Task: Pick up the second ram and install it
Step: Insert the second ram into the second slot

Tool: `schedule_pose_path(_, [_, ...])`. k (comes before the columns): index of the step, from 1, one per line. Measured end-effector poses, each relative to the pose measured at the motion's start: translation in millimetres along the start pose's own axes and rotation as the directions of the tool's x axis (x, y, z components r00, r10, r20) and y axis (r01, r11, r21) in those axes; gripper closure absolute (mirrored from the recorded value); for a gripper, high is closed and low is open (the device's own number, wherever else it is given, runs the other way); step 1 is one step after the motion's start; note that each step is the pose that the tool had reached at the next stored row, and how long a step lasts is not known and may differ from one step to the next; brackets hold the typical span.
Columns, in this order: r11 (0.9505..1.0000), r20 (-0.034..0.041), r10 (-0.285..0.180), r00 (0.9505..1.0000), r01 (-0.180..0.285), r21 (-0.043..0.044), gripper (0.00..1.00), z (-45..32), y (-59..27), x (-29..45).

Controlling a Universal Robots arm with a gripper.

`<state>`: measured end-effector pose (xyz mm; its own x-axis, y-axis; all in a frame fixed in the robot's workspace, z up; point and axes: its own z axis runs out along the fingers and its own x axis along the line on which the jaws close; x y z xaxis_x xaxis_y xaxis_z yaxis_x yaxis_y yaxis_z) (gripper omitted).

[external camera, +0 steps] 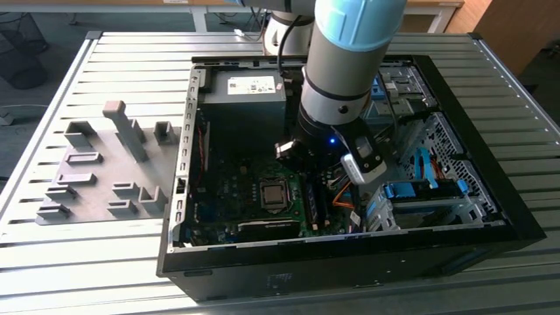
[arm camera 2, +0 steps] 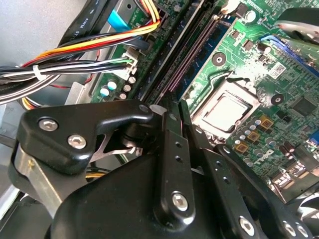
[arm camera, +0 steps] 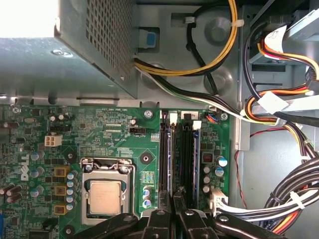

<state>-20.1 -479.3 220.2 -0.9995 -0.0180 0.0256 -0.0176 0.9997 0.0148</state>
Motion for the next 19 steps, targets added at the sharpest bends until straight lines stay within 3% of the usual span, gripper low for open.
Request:
schedule_pose_path(11, [1.0,-0.0003,0.0,1.0,0.0,-0.0009,0.86,0.5,0.0,0.0])
schedule_pose_path(19, [1.0,-0.0001,0.004,1.0,-0.004,-0.0091,0.86,1.5,-0.2,-1.5])
